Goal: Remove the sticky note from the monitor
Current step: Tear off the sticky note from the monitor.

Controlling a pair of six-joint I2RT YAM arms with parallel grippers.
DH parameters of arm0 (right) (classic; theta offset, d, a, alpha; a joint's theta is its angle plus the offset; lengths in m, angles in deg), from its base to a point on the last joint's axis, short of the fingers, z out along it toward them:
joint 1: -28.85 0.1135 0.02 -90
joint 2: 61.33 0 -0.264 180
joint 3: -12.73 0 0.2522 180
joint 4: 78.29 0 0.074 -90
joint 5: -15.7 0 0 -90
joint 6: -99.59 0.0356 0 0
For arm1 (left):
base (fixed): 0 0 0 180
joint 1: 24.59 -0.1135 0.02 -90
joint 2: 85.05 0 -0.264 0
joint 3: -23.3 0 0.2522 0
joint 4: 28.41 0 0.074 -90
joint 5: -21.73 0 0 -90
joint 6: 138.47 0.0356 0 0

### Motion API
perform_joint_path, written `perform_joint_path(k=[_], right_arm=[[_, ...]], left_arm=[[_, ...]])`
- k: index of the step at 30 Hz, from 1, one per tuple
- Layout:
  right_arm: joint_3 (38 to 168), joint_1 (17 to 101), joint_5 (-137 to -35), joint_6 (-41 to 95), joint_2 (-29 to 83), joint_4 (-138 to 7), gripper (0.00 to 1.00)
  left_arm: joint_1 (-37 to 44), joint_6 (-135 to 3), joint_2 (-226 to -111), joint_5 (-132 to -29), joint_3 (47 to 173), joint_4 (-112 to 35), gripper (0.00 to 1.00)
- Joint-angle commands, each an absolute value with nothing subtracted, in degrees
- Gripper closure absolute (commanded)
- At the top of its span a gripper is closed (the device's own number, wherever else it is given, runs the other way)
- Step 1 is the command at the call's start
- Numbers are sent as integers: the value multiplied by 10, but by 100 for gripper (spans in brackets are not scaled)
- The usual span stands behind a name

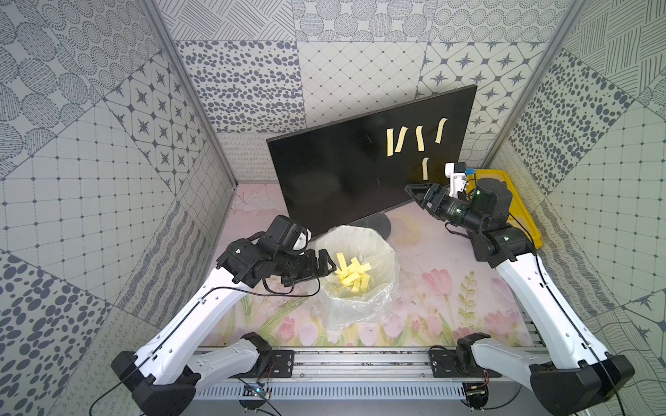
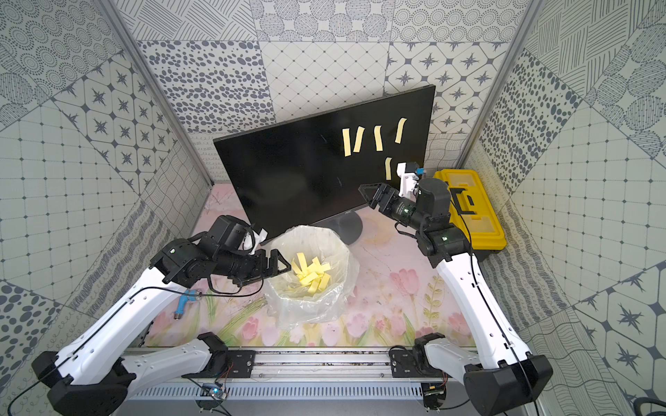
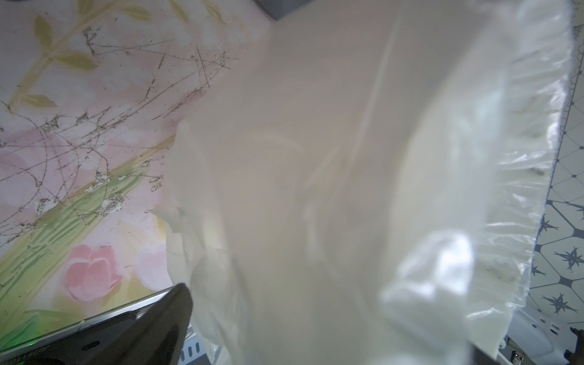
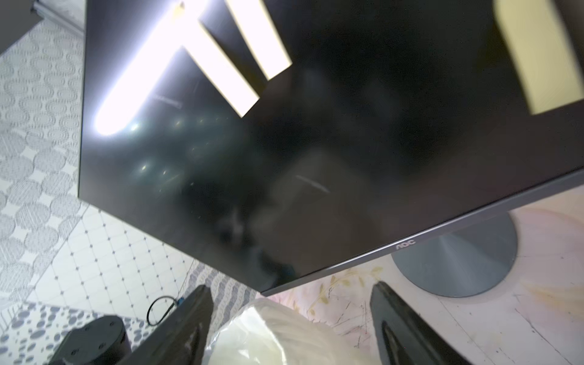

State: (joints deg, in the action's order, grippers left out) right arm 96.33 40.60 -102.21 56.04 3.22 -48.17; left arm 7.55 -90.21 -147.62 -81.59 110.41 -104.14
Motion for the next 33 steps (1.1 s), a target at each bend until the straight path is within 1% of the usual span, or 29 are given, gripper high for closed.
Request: perform_joint_path(k=[1, 6, 11, 21, 33], right_arm=[[915, 359, -1025, 629, 17, -586, 17], [856, 309, -1037, 699, 32, -683, 18], [834, 293, -1041, 725, 57, -742, 19], [839, 286, -1042, 751, 128, -813, 21], [889, 284, -1048, 762, 203, -847, 26]], left_arm=[[81, -895, -1478, -817, 1110, -1029, 1], [81, -896, -1480, -818, 1113, -1032, 1], [81, -894, -1483, -818, 1117, -1036, 1], [81, -894, -1484, -817, 1120, -1040, 1], [81, -896, -1482, -816, 1120, -1043, 1]])
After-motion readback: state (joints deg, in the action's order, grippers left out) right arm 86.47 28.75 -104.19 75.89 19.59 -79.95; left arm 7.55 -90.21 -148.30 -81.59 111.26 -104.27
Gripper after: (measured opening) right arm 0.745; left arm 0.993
